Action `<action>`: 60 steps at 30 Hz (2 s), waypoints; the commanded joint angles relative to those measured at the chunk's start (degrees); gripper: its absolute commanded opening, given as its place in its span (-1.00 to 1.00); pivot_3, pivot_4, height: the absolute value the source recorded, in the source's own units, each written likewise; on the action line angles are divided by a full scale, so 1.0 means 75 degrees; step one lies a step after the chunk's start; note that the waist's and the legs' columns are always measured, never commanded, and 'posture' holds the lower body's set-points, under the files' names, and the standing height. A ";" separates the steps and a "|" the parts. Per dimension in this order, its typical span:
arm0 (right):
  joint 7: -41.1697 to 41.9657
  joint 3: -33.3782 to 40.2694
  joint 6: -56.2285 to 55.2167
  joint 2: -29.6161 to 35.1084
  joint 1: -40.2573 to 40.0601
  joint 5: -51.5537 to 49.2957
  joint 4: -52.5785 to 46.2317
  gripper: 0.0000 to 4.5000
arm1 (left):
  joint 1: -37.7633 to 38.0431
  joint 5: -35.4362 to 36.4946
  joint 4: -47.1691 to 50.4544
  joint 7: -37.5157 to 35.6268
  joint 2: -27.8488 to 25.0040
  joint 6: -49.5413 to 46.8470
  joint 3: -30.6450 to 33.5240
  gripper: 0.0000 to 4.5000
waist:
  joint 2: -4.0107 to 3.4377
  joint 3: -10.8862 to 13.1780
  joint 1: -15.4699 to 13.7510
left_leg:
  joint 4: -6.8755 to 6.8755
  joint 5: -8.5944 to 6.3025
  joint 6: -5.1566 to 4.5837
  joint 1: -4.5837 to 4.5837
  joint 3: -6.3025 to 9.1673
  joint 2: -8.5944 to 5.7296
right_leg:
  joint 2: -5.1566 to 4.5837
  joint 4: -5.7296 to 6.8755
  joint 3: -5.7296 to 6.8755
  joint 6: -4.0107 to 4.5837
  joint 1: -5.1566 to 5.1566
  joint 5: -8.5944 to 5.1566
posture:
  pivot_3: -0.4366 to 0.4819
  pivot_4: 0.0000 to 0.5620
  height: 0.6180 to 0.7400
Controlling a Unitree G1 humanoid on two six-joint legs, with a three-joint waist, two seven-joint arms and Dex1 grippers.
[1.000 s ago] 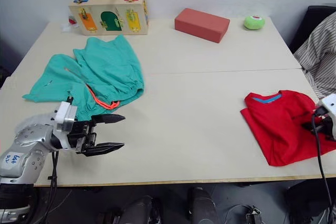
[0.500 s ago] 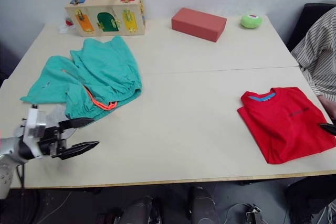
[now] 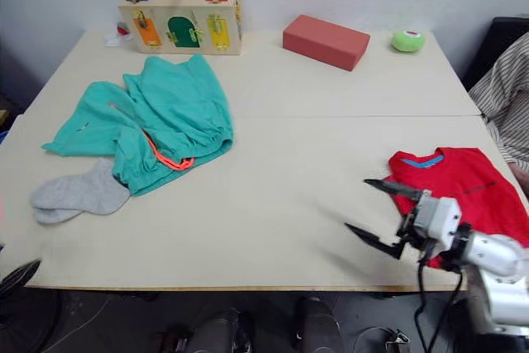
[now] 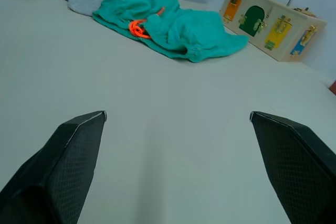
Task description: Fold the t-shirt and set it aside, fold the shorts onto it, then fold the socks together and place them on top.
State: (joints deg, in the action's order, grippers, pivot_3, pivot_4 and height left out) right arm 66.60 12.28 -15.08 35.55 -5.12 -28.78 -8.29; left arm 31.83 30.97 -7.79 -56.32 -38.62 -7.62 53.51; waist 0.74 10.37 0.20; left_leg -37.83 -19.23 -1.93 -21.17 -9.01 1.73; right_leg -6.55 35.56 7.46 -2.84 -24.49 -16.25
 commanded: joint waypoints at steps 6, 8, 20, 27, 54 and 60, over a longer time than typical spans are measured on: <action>-0.0118 -0.0427 0.0389 0.0101 0.0315 -0.0054 -0.0644 0.98 | -0.1826 -0.1091 0.1161 0.0279 -0.1731 0.0403 -0.1577 1.00 | -0.0003 -0.0004 -0.0252 | -0.0024 -0.0006 -0.0014 0.0007 0.0011 0.0006 | -0.0018 -0.0001 0.0016 0.0005 0.0000 0.0006 | -0.05 -0.47 1.00; -0.0214 -0.0523 0.0560 0.0086 0.0475 -0.0006 -0.0711 0.98 | -0.2754 -0.1596 0.1060 0.0297 -0.2262 0.0423 -0.2531 1.00 | -0.0005 -0.0006 -0.0204 | -0.0023 -0.0001 -0.0010 -0.0002 0.0006 0.0006 | -0.0018 0.0008 0.0013 -0.0002 0.0025 0.0012 | -0.05 -0.47 1.00; -0.0757 -0.0755 0.1646 0.0127 0.0738 0.0015 -0.1281 1.00 | -0.8310 -0.4525 -0.0751 -0.1283 -0.3201 -0.0072 -0.7868 0.82 | -0.0006 0.0000 0.0051 | -0.0028 0.0053 -0.0008 -0.0011 -0.0107 0.0031 | 0.0051 0.0047 0.0020 -0.0010 -0.0012 0.0009 | -0.05 -0.47 1.00; -0.1102 -0.0635 0.1904 0.0108 0.0483 -0.0007 -0.1667 1.00 | -0.9616 -0.5419 -0.2047 -0.1695 -0.2636 -0.0236 -0.8972 -0.11 | -0.0004 0.0001 -0.0009 | -0.0050 0.0056 -0.0006 -0.0005 -0.0115 0.0048 | 0.0059 0.0049 -0.0010 -0.0012 -0.0020 0.0006 | -0.05 -0.47 1.00; -0.1415 -0.0020 0.2563 0.0604 -0.0289 -0.0357 -0.2354 1.00 | -1.1598 -0.2941 -0.1706 -0.3012 0.2540 -0.1907 -0.9148 -0.99 | 0.0100 0.0060 -0.0029 | -0.0179 0.0046 -0.0044 -0.0040 -0.0077 0.0030 | 0.0030 0.0127 0.0003 -0.0036 -0.0007 0.0004 | -0.05 -0.47 1.00; -0.1834 0.0254 0.3260 0.0820 -0.0404 -0.0348 -0.2564 1.00 | -1.0887 -0.2555 -0.0796 -0.2096 0.3608 -0.3210 -0.9270 -0.89 | 0.0100 0.0061 -0.0021 | -0.0185 0.0049 -0.0048 -0.0039 -0.0067 0.0023 | 0.0018 0.0120 0.0000 -0.0036 -0.0006 0.0004 | -0.05 -0.47 1.00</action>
State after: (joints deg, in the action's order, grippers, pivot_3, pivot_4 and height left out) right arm 53.45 12.11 8.45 40.80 -7.65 -30.79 -25.54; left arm -49.69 10.60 -17.36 -72.95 -11.18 -30.95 -16.90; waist 1.49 10.83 0.04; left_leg -39.21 -18.86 -2.28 -21.44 -9.51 1.91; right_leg -6.42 36.47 7.46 -3.11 -24.53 -16.22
